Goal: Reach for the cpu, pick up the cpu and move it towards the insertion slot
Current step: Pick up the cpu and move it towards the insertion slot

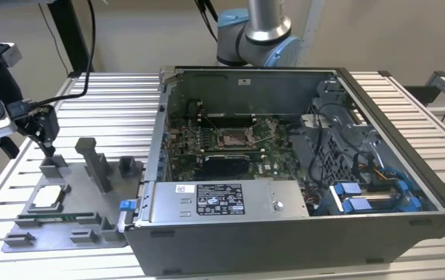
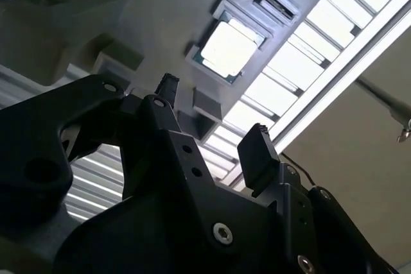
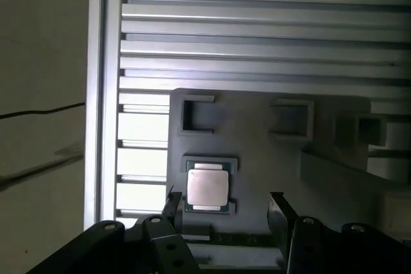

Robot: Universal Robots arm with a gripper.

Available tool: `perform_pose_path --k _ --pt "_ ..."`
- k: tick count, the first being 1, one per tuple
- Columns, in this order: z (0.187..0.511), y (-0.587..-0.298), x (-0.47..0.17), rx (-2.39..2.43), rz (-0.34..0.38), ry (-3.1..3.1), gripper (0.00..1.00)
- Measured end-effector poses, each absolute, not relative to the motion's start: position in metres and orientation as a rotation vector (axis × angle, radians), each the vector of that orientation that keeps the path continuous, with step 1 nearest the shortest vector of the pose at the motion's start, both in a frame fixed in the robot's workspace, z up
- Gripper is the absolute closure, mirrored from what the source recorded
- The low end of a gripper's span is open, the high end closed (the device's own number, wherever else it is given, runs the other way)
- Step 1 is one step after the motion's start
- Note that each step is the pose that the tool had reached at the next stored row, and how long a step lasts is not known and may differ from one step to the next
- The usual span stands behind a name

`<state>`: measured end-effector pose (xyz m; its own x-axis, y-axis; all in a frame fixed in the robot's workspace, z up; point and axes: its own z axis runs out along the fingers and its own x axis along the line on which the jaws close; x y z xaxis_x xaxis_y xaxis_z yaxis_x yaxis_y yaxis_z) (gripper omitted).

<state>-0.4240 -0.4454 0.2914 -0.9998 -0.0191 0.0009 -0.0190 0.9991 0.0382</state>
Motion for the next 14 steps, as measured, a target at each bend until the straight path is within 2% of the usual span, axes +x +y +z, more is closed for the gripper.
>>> perform_pose_path --k 14 --pt "0.277 -0.450 -0.430 0.027 -0.060 -3.140 0.00"
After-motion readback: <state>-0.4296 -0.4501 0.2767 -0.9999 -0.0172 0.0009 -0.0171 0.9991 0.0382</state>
